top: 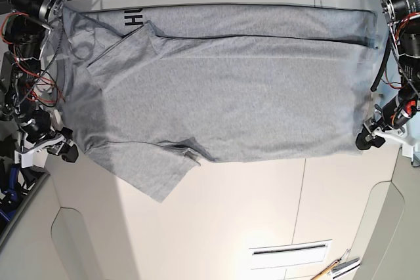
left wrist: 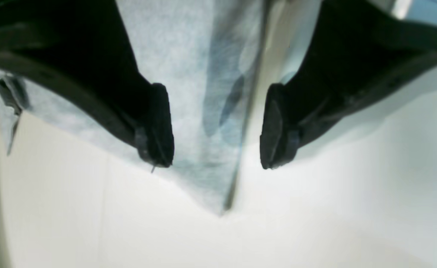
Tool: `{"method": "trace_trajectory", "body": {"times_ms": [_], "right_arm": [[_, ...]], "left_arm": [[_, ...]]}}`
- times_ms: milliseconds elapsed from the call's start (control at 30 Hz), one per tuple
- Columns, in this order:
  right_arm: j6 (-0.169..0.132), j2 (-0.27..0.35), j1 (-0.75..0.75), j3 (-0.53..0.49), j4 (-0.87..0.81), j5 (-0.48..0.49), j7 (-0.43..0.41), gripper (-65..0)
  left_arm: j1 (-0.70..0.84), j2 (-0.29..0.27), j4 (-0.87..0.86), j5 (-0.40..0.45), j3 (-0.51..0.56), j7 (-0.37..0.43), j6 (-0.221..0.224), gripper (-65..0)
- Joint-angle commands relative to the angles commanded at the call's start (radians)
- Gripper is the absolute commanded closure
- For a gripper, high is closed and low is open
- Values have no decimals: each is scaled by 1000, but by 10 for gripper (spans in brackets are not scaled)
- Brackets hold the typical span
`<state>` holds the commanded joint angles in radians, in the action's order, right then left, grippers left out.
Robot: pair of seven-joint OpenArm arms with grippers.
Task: Fold the T-shirt properly
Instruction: 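Move both grippers to the folded edge and grasp it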
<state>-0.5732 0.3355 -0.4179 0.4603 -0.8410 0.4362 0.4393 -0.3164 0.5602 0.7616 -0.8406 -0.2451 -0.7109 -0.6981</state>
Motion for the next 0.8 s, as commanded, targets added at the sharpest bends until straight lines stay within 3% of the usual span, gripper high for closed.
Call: {"method": "trace_trajectory", "body": {"times_ms": [233, 800], "right_arm": [[0, -28, 0, -76, 0, -2, 3, -349], [1, -33, 0, -77, 1, -51, -3, -349]], "left_arm": [[-22, -36, 0, 23, 0, 0, 0, -409], [-21, -36, 0, 22, 0, -57, 0, -408]]}}
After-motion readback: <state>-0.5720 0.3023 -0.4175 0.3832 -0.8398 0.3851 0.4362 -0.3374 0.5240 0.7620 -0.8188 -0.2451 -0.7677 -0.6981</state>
